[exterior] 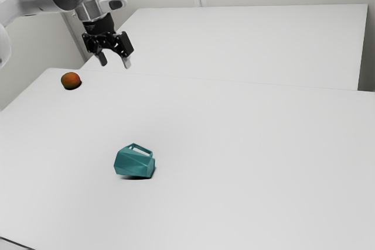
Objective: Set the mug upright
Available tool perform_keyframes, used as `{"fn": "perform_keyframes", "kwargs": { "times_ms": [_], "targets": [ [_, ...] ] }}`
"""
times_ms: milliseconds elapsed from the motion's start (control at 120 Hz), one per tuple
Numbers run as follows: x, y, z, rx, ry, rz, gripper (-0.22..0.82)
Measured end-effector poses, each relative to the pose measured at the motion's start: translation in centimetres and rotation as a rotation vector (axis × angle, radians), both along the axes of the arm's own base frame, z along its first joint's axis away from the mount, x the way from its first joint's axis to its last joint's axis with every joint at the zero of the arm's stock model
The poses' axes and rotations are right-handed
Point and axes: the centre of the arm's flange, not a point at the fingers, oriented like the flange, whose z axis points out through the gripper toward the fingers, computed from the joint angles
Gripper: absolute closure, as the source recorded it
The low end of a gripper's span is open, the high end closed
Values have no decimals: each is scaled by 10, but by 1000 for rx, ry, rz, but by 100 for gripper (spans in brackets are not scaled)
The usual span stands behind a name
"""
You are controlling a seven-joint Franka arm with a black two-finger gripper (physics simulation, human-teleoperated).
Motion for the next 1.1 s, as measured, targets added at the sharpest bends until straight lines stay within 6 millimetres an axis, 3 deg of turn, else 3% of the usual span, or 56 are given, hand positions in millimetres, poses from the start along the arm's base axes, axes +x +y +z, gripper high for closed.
{"fn": "perform_keyframes", "kwargs": {
  "times_ms": [308,517,608,725,800,1000,1100],
  "targets": [
    [-8,-1,-7,-11,28,-6,0],
    [-66,0,-21,-141,89,20,0],
    [-88,37,-31,-240,104,88,0],
    [-107,77,-60,-361,132,153,0],
    [-112,80,-80,-414,148,151,0],
    [-129,92,-167,-561,175,187,0],
    [-126,100,-189,-593,133,185,0]
  ]
}}
